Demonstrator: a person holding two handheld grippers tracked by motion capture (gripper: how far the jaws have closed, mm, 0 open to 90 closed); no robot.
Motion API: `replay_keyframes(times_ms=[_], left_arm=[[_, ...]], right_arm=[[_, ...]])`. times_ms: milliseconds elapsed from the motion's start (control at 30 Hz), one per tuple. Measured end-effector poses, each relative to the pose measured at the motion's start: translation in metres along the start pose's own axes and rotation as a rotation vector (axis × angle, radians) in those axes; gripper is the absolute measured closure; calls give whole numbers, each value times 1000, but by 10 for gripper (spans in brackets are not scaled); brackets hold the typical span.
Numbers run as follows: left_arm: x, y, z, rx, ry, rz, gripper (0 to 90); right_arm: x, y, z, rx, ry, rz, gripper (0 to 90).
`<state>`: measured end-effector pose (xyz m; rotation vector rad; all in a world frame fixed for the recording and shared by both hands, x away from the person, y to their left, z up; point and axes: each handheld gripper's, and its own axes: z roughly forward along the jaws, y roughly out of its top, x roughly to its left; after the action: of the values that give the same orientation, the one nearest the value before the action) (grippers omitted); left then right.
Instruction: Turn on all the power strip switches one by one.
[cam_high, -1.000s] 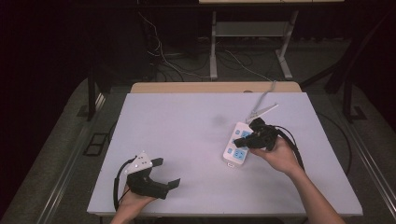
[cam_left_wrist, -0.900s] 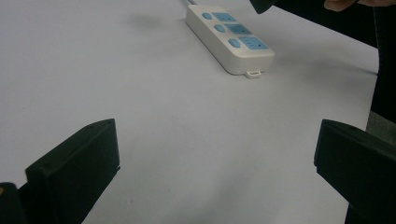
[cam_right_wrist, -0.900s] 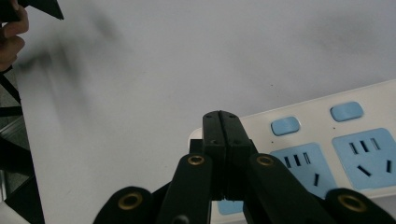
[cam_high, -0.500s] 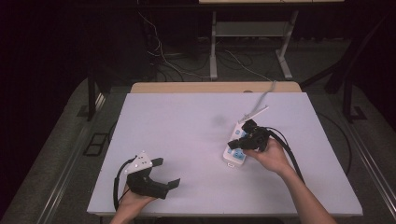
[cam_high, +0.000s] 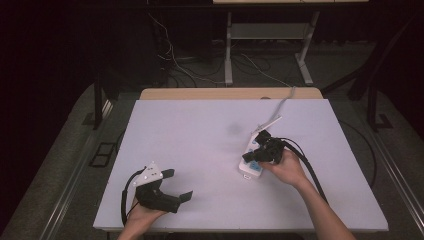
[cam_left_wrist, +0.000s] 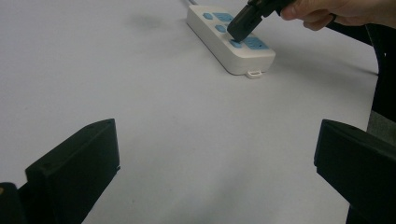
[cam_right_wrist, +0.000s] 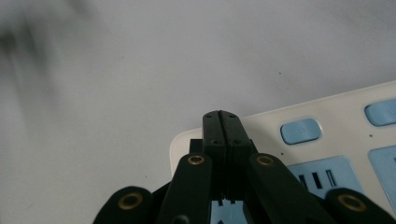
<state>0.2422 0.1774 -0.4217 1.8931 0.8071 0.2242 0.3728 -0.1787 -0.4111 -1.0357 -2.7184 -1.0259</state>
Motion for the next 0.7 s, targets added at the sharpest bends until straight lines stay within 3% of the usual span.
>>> replay_keyframes(times_ms=[367,567,633,667,700], left_arm=[[-1,0,1,6,-2,2,0],[-2,0,2,12,-3,8,0],[-2,0,3,17,-4,10,0],[-2,0,4,16,-6,10,0],[-3,0,4,16,-7,12,0]], right_arm=[[-2,0,1,8,8,-16,900],[-1,0,3,22,-1,-55,900],[-1,0,4,27,-8,-60,900],[2,0,3,21,-66,-97,900],[2,0,3,21,-66,-97,900]])
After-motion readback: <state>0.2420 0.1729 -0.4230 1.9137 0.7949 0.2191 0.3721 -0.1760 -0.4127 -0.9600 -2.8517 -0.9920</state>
